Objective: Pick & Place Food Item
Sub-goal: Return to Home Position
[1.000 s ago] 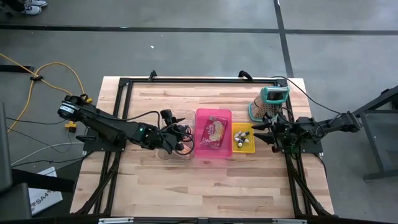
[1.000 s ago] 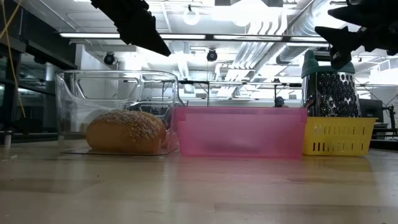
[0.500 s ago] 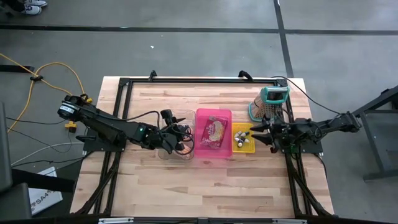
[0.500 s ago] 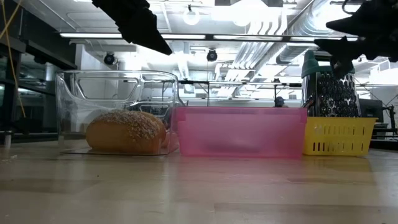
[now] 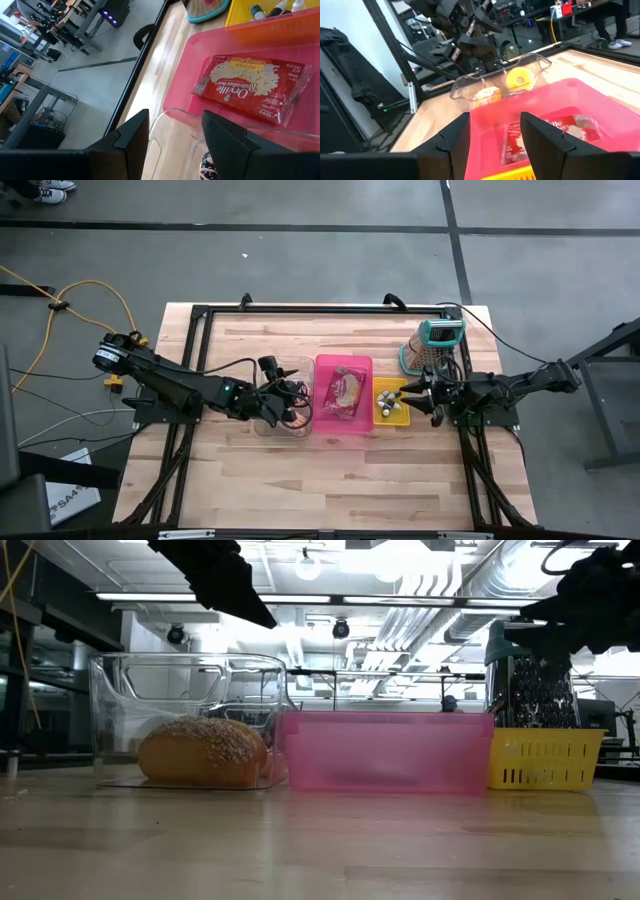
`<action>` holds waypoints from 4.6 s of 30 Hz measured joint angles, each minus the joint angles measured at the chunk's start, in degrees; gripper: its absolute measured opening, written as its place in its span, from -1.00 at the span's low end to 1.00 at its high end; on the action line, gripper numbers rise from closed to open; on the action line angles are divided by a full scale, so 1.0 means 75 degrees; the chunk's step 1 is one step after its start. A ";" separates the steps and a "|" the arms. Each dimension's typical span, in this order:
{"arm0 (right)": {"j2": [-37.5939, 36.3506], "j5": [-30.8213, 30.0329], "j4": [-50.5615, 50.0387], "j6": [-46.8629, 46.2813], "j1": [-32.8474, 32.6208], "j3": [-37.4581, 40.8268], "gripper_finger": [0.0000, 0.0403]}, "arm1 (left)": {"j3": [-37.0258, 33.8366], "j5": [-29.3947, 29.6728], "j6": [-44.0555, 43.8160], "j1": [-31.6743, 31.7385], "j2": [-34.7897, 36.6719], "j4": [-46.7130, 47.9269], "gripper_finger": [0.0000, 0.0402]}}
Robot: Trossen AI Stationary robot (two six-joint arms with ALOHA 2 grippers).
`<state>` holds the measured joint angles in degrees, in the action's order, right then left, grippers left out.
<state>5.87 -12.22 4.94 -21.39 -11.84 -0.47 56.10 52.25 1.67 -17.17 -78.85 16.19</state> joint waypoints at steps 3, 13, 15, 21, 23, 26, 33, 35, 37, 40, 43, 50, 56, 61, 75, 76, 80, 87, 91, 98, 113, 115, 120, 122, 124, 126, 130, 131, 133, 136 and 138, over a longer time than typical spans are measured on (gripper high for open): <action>0.0002 -0.0086 -0.0155 0.0024 0.0000 0.0003 -0.19 | 0.0000 -0.0001 0.0027 0.0001 0.0000 0.0003 -0.13; 0.0000 0.0336 -0.0316 0.0356 0.0003 0.0009 -0.19 | 0.0000 -0.0003 0.0030 0.0002 0.0000 0.0003 -0.13; 0.0000 0.0783 -0.0389 0.0439 0.0000 0.0009 -0.19 | 0.0000 -0.0001 0.0000 0.0001 0.0000 0.0003 -0.13; 0.0002 0.2142 -0.0460 0.0779 0.0003 0.0015 -0.19 | 0.0000 0.0000 0.0000 0.0003 0.0000 0.0003 -0.13; 0.0000 0.2500 -0.0404 0.1001 0.0000 0.0015 -0.19 | 0.0000 0.0000 0.0030 0.0000 0.0000 0.0003 -0.13; 0.0000 0.2486 -0.0393 0.1026 0.0001 0.0015 -0.19 | 0.0000 -0.0002 0.0001 0.0002 0.0000 0.0002 -0.13; 0.0000 0.1591 -0.0538 0.0679 0.0011 0.0017 -0.19 | 0.0000 -0.0002 0.0025 0.0000 0.0000 0.0000 -0.13; 0.0003 0.1590 -0.0540 0.0672 0.0088 0.0017 -0.19 | 0.0000 -0.0001 -0.0001 0.0001 0.0000 0.0000 -0.13; 0.0003 0.1673 -0.0554 0.0652 0.0224 0.0020 -0.19 | 0.0000 -0.0003 0.0006 0.0000 0.0000 0.0003 -0.13; 0.0003 0.1680 -0.0558 0.0518 0.0403 0.0020 -0.19 | 0.0000 -0.0003 0.0001 0.0003 0.0000 0.0000 -0.13; 0.0003 0.1679 -0.0560 0.0484 0.0558 0.0020 -0.19 | 0.0000 -0.0002 0.0021 0.0000 0.0000 0.0000 -0.13; 0.0003 0.1681 -0.0564 0.0461 0.0796 0.0020 -0.19 | 0.0000 -0.0001 0.0009 0.0001 0.0000 0.0000 -0.13; 0.0003 0.1681 -0.0567 0.0461 0.0839 0.0020 -0.19 | 0.0000 -0.0002 0.0000 0.0000 0.0000 0.0000 -0.13; 0.0003 0.1681 -0.0567 0.0471 0.0839 0.0020 -0.19 | 0.0000 0.0000 -0.0003 0.0003 0.0000 0.0000 -0.13; 0.0003 0.1681 -0.0548 0.0463 0.0836 0.0020 -0.19 | 0.0000 -0.0002 0.0023 0.0001 0.0000 0.0000 -0.13; 0.0003 0.1681 -0.0547 0.0464 0.0836 0.0020 -0.19 | 0.0000 0.0000 0.0000 0.0001 0.0000 0.0000 -0.13; 0.0003 0.1681 -0.0543 0.0464 0.0836 0.0020 -0.19 | 0.0000 -0.0001 0.0025 0.0001 0.0000 0.0000 -0.13; 0.0003 0.1681 -0.0538 0.0464 0.0836 0.0020 -0.19 | 0.0000 -0.0002 0.0001 0.0001 0.0000 0.0000 -0.13; 0.0003 0.1684 -0.0535 0.0464 0.0836 0.0020 -0.19 | 0.0000 -0.0003 0.0006 0.0001 0.0000 0.0000 -0.13; 0.0004 0.1684 -0.0530 0.0463 0.0836 0.0020 -0.19 | 0.0000 -0.0003 0.0005 0.0003 0.0000 0.0000 -0.13; 0.0006 0.1684 -0.0524 0.0464 0.0836 0.0019 -0.19 | 0.0000 -0.1308 -0.0043 0.0143 0.0012 -0.0076 -0.13; 0.0006 0.1684 -0.0524 0.0464 0.0836 0.0020 -0.19 | 0.0000 -0.1998 0.0009 0.0246 0.0054 -0.0177 -0.13; 0.0006 0.1684 -0.0521 0.0463 0.0836 0.0020 -0.19 | 0.0000 -0.2889 0.0224 0.0675 0.0144 -0.0578 -0.13; 0.0006 0.1684 -0.0521 0.0462 0.0836 0.0017 -0.19 | 0.0003 -0.3064 0.0149 0.0881 0.0249 -0.0638 -0.13; 0.0010 0.1684 -0.0524 0.0464 0.0836 0.0018 -0.19 | 0.0003 -0.3237 0.0272 0.1134 0.0298 -0.0767 -0.13; 0.0012 0.1684 -0.0521 0.0461 0.0836 0.0020 -0.19 | 0.0003 -0.3431 0.0470 0.1348 0.0392 -0.0780 -0.13; 0.0012 0.1684 -0.0521 0.0464 0.0836 0.0020 -0.19 | 0.0003 -0.3954 0.0605 0.1784 0.0594 -0.0953 -0.13; 0.0012 0.1684 -0.0524 0.0464 0.0836 0.0018 -0.19 | 0.0003 -0.4081 0.0607 0.1874 0.0636 -0.1046 -0.13; 0.0012 0.1684 -0.0523 0.0464 0.0836 0.0019 -0.19 | 0.0003 -0.4337 0.0606 0.2051 0.0773 -0.1110 -0.13; 0.0012 0.1684 -0.0525 0.0464 0.0836 0.0019 -0.19 | 0.0003 -0.4503 0.0565 0.2281 0.0977 -0.1279 -0.13; 0.0012 0.1684 -0.0524 0.0464 0.0836 0.0020 -0.19 | 0.0003 -0.4529 0.0545 0.2459 0.1118 -0.1259 -0.13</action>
<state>5.96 0.40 1.02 -17.91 -5.57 -0.32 56.12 18.28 5.76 1.28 -70.47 6.74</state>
